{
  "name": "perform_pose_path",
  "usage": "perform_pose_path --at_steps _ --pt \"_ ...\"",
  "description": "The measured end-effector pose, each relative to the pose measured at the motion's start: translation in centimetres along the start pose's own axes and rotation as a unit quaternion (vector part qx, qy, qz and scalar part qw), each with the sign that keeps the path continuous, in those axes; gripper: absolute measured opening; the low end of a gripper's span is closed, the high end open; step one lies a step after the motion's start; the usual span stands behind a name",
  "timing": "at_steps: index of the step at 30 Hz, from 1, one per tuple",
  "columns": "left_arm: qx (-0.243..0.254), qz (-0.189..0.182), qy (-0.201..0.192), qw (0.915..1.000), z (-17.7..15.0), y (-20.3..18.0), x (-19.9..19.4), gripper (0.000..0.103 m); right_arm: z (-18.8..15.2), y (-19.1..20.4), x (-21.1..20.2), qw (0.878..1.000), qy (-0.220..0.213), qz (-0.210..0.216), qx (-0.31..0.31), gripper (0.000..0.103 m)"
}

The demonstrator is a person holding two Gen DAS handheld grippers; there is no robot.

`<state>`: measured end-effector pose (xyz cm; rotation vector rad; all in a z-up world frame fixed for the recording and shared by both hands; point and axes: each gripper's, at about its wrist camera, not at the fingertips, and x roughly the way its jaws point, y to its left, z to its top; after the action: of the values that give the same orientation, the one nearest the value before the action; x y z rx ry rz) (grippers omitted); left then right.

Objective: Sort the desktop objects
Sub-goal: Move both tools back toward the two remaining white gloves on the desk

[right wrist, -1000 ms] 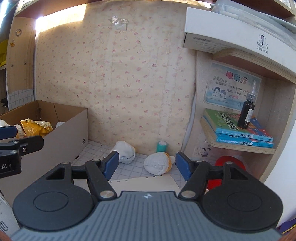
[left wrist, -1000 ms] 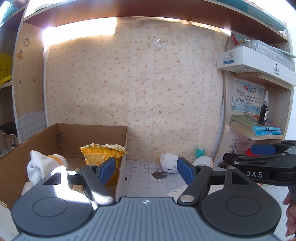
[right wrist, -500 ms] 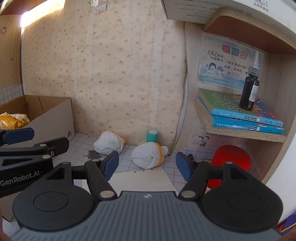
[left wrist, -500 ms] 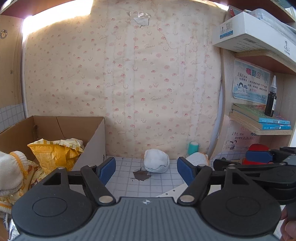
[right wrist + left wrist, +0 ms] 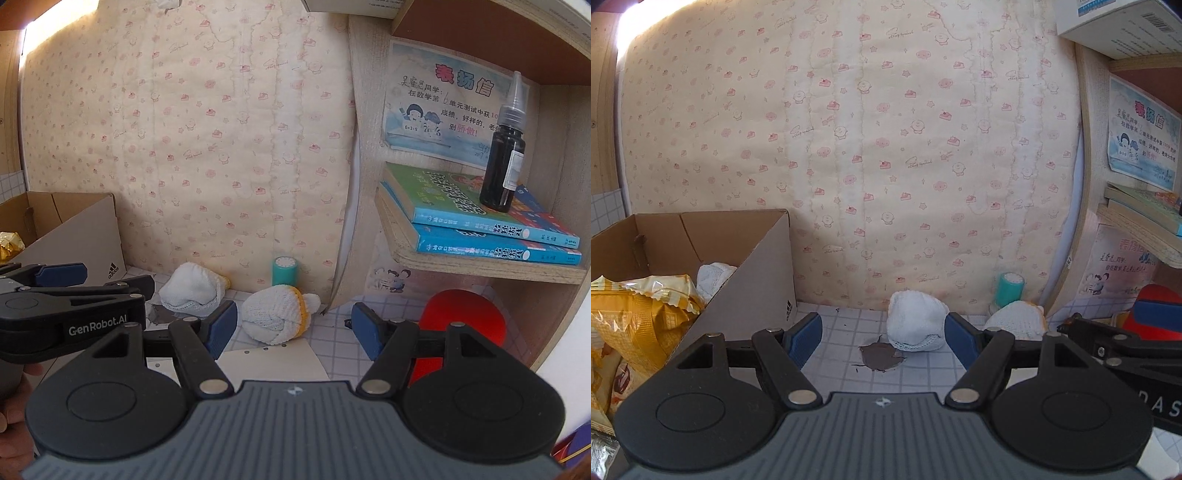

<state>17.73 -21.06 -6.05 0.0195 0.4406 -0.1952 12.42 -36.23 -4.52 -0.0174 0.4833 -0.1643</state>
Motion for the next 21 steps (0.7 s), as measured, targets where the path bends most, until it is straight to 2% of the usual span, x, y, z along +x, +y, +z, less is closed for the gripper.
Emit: perform_pose_path --at_steps 2,5,16,21 --pt "0.002 0.012 -0.003 0.9999 -0.1 -0.5 0.2 0.077 0.1 0.0 0.3 1.0 0.0 0.002 -0.001 0.067" --pt "0.017 0.058 -0.011 0.9981 -0.4 -1.9 0.1 0.078 0.1 0.0 0.6 1.0 -0.001 0.002 0.001 0.067" --pt "0.029 0.068 -0.008 0.9972 -0.5 -4.1 2.5 0.082 0.2 -2.1 -0.8 1.0 -0.017 -0.007 0.014 0.068" --pt "0.012 0.054 0.022 0.9982 -0.2 -4.3 5.2 0.082 0.1 -2.7 -1.3 1.0 -0.022 -0.006 0.018 0.069"
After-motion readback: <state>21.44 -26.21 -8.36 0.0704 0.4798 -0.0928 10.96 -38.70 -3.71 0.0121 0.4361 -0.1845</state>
